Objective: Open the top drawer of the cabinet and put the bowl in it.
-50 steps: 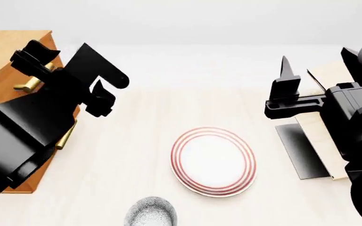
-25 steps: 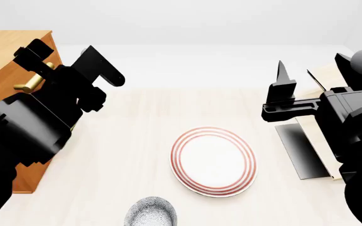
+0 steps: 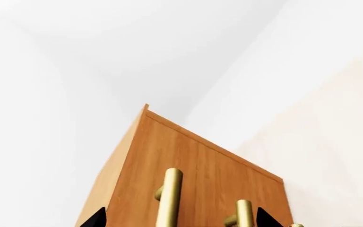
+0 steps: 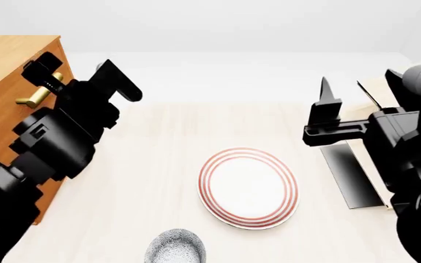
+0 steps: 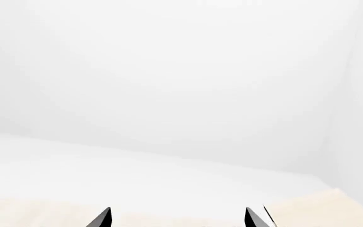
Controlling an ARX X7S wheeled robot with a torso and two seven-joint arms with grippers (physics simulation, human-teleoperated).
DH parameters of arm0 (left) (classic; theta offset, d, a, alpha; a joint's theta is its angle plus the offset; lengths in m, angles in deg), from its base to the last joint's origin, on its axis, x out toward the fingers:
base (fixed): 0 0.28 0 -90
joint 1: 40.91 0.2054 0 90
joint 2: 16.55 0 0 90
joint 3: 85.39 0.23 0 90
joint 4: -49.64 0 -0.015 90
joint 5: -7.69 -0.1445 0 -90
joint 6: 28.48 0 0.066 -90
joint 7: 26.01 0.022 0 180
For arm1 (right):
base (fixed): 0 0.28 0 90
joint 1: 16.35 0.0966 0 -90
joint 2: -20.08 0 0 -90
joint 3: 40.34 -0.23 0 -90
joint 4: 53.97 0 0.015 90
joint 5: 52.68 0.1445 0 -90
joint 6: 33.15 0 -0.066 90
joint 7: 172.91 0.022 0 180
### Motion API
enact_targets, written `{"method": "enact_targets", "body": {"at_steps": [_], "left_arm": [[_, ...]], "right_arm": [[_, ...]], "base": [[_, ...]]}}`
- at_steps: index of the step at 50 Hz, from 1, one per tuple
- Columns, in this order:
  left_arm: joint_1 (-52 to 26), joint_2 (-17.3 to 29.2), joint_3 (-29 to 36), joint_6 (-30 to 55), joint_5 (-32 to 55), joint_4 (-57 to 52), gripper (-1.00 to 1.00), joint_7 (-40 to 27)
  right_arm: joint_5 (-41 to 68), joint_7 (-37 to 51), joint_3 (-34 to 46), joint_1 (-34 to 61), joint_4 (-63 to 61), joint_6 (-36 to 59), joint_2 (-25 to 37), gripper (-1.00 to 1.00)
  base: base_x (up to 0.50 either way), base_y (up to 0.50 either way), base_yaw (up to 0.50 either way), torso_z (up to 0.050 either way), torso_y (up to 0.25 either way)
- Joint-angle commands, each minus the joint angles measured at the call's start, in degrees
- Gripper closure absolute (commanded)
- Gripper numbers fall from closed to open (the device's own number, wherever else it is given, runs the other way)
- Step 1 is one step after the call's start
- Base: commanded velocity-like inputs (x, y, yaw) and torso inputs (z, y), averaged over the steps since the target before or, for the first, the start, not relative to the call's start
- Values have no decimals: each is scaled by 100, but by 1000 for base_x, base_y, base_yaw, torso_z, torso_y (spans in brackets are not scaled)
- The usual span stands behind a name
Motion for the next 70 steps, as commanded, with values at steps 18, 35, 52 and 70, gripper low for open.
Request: {"method": "enact_targets", "body": {"at_steps": [18,35,52,70], "left_arm": [[-96,-473,-117,-1175,-103,2252,-100,138],[-115,-352,-243,-1216,-82,2539,-100,61],[-149,-213,-358,-1178,-48,2597,-100,-5],[-73,-230,-500,-1328,32,2761,100,-53]], "right_arm": [[-330,-266,212,-192,180,-246,-70,-100],[-391,-308,246,-283,199,-343,-45,-100],[-377,-292,284,-301,192,-390,-27,-100],[-459,-345,368,-309,270,-481,-49,-100]], "base": [[0,0,0,0,0],[0,0,0,0,0],[0,0,0,0,0],[0,0,0,0,0]]}}
